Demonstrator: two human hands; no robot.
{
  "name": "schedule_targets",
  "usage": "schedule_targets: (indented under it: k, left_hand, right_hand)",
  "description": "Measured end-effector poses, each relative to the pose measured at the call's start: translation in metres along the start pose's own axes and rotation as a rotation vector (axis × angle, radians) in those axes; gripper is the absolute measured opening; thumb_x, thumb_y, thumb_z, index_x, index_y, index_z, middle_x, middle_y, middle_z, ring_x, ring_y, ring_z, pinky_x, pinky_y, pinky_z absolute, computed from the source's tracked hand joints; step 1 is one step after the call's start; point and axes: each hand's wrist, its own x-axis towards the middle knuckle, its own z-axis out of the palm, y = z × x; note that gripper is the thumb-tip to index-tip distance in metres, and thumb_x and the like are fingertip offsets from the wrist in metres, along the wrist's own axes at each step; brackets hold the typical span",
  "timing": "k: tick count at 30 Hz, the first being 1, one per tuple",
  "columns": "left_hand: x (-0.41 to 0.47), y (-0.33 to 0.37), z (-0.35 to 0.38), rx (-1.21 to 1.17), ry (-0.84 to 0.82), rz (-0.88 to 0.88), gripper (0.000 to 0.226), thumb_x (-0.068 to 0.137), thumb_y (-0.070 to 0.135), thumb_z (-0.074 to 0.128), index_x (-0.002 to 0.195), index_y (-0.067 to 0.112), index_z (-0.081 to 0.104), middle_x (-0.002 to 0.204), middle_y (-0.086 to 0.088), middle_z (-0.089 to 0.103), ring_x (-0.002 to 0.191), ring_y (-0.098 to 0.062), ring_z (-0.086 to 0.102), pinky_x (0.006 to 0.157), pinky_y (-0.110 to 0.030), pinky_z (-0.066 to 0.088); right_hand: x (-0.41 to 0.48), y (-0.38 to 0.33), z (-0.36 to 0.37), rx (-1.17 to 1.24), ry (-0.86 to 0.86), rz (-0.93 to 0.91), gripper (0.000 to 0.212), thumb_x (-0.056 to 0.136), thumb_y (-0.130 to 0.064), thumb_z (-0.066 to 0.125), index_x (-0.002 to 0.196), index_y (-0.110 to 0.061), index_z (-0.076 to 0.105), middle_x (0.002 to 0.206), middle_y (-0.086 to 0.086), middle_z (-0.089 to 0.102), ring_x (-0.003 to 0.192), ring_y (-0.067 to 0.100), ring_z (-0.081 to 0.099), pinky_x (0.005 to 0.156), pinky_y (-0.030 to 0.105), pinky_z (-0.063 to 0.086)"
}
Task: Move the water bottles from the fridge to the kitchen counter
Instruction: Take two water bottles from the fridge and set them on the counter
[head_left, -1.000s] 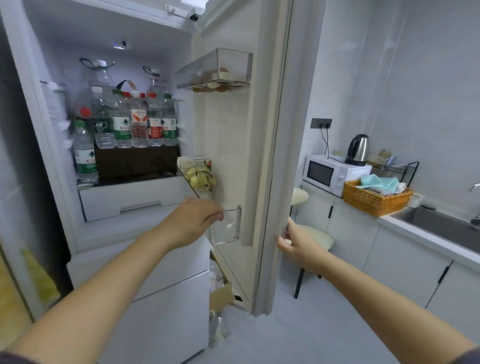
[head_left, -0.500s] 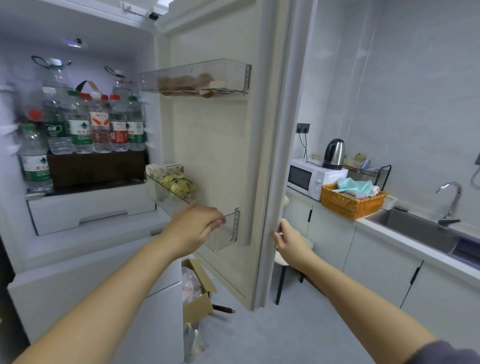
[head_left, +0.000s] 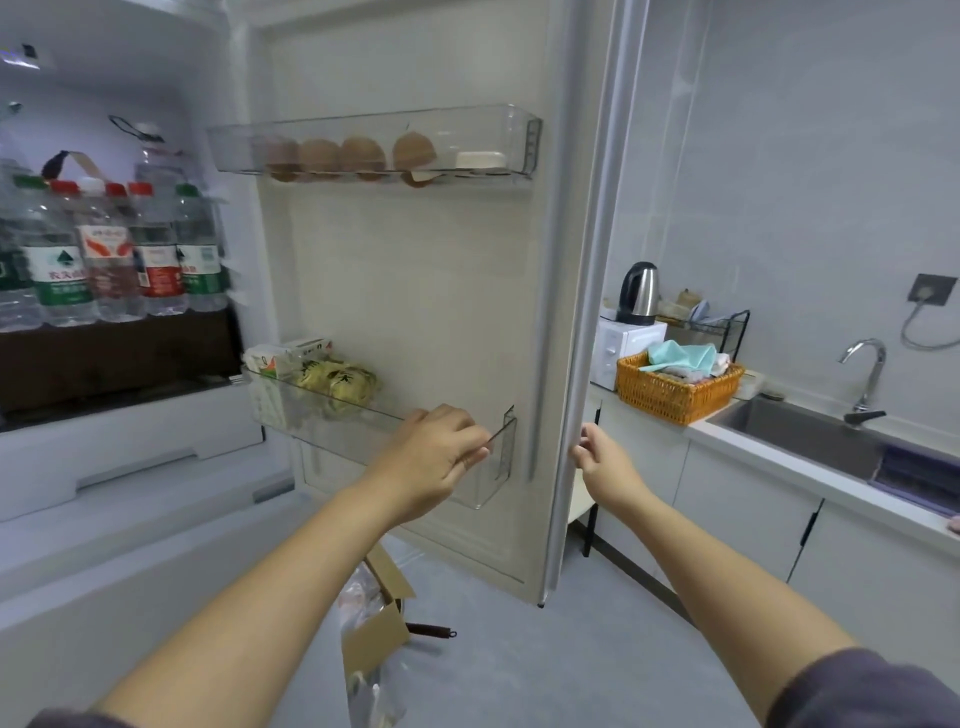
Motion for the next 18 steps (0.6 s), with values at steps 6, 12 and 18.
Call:
schedule_targets:
  k: [6, 12, 18]
  left_hand:
    - [0.03, 0.004, 0.025, 0.056, 0.038, -0.057, 0.037, 0.097, 0.047, 0.026, 0.092, 0.026, 0.057, 0.082, 0.008, 0.057, 0.084, -0.018, 0.051, 0.076, -0.033, 0.03]
    - [0.059, 0.009, 0.047, 0.099, 0.057, -0.145, 0.048, 0.095, 0.051, 0.02, 0.094, 0.026, 0.061, 0.087, 0.008, 0.06, 0.087, -0.019, 0.054, 0.074, -0.035, 0.03]
    - [0.085, 0.009, 0.068, 0.154, 0.106, -0.185, 0.049, 0.094, 0.051, 0.02, 0.094, 0.026, 0.062, 0.088, 0.009, 0.061, 0.086, -0.02, 0.055, 0.072, -0.035, 0.029]
  right_hand:
    - [0.033, 0.017, -0.008, 0.043, 0.033, 0.007, 0.017, 0.105, -0.018, 0.041, 0.112, -0.017, 0.057, 0.107, 0.002, 0.065, 0.103, 0.022, 0.062, 0.094, 0.042, 0.049]
    - [0.071, 0.031, -0.02, 0.041, -0.007, -0.008, 0.016, 0.105, -0.017, 0.042, 0.111, -0.011, 0.055, 0.104, 0.006, 0.063, 0.103, 0.029, 0.062, 0.091, 0.043, 0.048]
    - [0.108, 0.05, -0.023, 0.074, -0.01, -0.013, 0.022, 0.102, -0.016, 0.042, 0.11, -0.001, 0.056, 0.108, 0.023, 0.064, 0.106, 0.042, 0.057, 0.093, 0.054, 0.046]
